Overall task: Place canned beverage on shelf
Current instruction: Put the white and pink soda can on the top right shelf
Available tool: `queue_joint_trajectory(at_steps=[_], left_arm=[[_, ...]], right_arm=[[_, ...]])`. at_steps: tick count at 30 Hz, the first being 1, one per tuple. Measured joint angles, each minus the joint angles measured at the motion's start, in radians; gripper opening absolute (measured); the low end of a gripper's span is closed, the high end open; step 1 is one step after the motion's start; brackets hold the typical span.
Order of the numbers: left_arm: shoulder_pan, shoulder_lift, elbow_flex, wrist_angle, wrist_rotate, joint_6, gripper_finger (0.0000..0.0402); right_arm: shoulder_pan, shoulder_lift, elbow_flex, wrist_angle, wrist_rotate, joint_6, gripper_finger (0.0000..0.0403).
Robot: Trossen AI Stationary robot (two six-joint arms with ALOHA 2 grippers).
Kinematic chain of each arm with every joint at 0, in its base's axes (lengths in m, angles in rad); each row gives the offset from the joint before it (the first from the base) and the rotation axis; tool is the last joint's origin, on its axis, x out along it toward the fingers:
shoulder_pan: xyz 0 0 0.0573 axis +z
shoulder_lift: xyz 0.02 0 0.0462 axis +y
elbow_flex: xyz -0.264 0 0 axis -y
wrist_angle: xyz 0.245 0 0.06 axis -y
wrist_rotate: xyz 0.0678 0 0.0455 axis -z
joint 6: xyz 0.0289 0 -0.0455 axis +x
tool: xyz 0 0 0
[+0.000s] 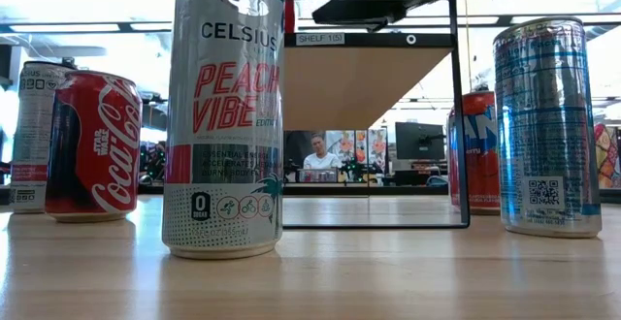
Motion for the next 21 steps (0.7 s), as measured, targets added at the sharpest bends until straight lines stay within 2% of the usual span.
queue_joint_trajectory(at_steps=[9, 15, 21], left_arm=[[-0.005, -0.070, 0.026, 0.000, -0.003, 0.161, 0.0000], [-0.004, -0.132, 0.000, 0.101, -0.002, 0.337, 0.0000], [0.003, -0.189, -0.045, 0.204, 0.000, 0.411, 0.0000]], right_arm=[[0.000, -0.123, 0.000, -0.163, 0.028, 0.128, 0.0009], [0.000, -0.176, 0.005, -0.236, 0.028, 0.190, 0.0009], [0.000, -0.161, 0.128, -0.494, 0.029, 0.257, 0.0009]])
